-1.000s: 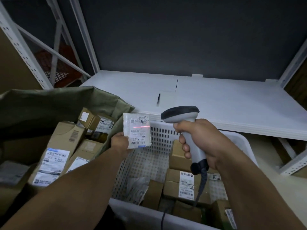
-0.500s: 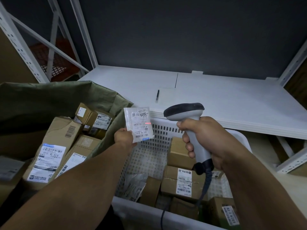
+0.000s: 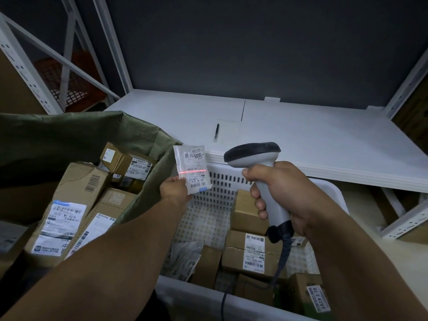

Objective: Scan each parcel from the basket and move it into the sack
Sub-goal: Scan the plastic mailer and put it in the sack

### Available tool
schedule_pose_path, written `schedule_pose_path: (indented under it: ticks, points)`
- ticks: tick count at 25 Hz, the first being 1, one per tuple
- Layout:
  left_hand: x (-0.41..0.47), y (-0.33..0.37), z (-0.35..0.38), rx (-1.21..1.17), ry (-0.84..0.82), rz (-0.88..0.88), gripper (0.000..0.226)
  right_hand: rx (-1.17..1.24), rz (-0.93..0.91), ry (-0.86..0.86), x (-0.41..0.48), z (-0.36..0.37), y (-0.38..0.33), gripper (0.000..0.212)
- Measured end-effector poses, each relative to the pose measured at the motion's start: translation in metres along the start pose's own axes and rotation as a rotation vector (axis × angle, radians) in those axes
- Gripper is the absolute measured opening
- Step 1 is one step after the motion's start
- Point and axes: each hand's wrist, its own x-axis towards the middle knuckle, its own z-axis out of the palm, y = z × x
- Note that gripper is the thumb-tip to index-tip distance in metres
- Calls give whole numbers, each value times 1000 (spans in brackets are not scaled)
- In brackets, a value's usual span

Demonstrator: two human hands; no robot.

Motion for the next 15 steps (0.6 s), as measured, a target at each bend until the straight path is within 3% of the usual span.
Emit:
schedule_pose_path:
  ticks: [6,15]
  points:
    - [4,4,-2,-2,0,1,25,-22,41,-16,3,1,4,13]
    - [2,8,-7,13,7,56,23,-29,53,-38,1,-4,6,15]
